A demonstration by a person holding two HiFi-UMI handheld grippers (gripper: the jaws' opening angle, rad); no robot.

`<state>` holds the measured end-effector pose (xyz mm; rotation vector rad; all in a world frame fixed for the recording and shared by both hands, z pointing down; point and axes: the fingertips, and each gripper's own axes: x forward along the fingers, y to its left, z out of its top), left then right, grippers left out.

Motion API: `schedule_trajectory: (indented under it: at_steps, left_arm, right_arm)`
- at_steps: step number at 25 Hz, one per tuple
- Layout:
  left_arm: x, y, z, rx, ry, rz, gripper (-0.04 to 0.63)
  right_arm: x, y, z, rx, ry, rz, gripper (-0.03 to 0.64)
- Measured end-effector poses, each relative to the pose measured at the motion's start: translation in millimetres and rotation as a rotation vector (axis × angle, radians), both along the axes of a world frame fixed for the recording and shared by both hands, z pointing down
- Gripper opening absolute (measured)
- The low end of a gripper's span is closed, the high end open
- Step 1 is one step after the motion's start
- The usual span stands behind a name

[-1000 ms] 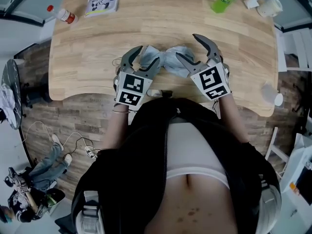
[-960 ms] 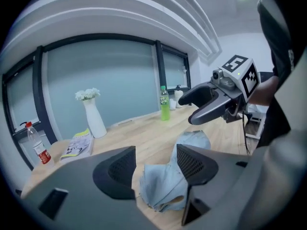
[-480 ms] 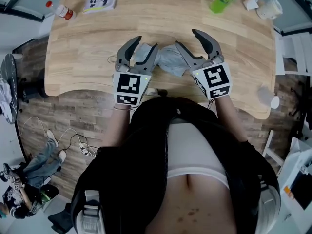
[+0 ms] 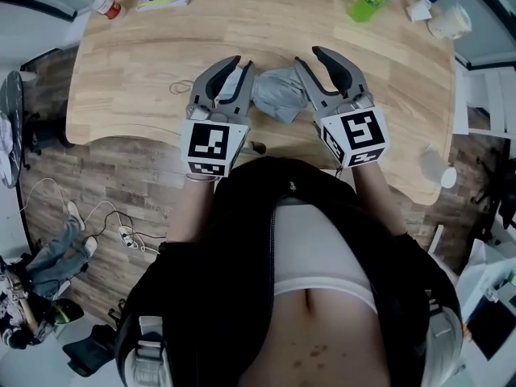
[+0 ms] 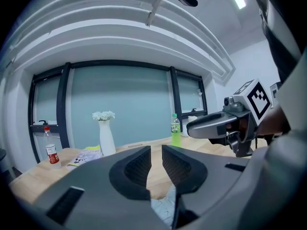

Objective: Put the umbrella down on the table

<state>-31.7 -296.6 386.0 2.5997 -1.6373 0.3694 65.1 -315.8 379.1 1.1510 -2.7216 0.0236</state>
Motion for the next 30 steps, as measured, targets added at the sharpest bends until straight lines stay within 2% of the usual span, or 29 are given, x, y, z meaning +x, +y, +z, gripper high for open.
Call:
schedule_trajectory:
  at_steps: [5, 9, 19, 30]
  left_arm:
    - [3.7, 2.7, -6.4, 0.017, -0.007, -0.006, 0.046]
    - [4.8, 6.7, -13.0, 0.037, -0.016, -0.002, 0.029]
    - [5.0, 18.9, -26.6, 0.070, -0.029, 0.048, 0.008]
    - [-28.2, 92.0, -37.5, 0.081, -0.010, 0.086, 0.006]
  right_arm:
    - [4.8, -0.4, -8.5, 0.034, -0.026, 0.020, 0.085]
    - [5.0, 1.8, -14.0, 0.049, -0.050, 0.027, 0.055]
    - [-0.9, 24.3, -30.2, 0.094, -0.014, 0.021, 0.035]
    - [-36.2, 105.2, -41.3, 0.113, -0.044, 0.050, 0.035]
